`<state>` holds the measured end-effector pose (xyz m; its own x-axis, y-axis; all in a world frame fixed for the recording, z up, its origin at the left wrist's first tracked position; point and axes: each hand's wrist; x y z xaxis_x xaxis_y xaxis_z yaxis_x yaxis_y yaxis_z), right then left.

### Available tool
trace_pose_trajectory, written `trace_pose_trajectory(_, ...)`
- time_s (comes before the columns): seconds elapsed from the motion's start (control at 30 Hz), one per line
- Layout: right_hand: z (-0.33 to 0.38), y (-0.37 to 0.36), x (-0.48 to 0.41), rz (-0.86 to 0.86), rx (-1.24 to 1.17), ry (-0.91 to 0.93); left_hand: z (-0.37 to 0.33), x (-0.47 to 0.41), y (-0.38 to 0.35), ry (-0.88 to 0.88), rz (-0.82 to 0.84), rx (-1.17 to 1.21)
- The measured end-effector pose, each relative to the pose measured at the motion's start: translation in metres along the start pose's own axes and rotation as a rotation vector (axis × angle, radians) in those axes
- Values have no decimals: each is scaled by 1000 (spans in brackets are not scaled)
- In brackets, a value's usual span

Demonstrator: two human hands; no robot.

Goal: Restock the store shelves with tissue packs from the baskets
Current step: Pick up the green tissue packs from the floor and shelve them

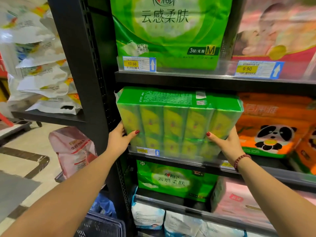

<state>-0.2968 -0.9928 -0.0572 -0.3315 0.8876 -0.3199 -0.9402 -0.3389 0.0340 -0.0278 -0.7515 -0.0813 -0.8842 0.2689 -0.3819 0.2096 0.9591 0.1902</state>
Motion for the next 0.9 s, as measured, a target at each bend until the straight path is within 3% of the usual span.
trace_pose_trajectory(0.13, 1, -15, -1, -152, 286, 137, -9, 2, -5, -54, 122, -24)
trace_pose_trajectory(0.2, -6, -25, 6, -141, 441, 250, -10, 5, -9, -101, 163, -48)
trace_pose_trajectory(0.4, -31, -28, 8, -112, 701, 452, 8, 0, -19, -363, 79, -408)
trace_pose_trajectory(0.6, -35, -38, -6, -165, 983, 609, 10, -15, -39, -418, 12, -671)
trace_pose_trajectory(0.77, -36, -47, -29, -148, 1235, 873, 3, -39, -52, -758, -85, -937)
trace_pose_trajectory(0.9, -43, -58, -49, -46, 1250, 845, 11, -61, -67, -801, -44, -931)
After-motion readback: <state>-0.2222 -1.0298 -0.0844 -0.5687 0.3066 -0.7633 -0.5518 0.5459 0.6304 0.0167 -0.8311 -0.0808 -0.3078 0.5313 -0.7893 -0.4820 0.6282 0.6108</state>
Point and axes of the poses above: each hand's wrist, its own x-axis away from the middle knuckle, its own y-axis out of the back of the hand, z = x × y, and after that the axes turned 15 degrees about -z, right-handed
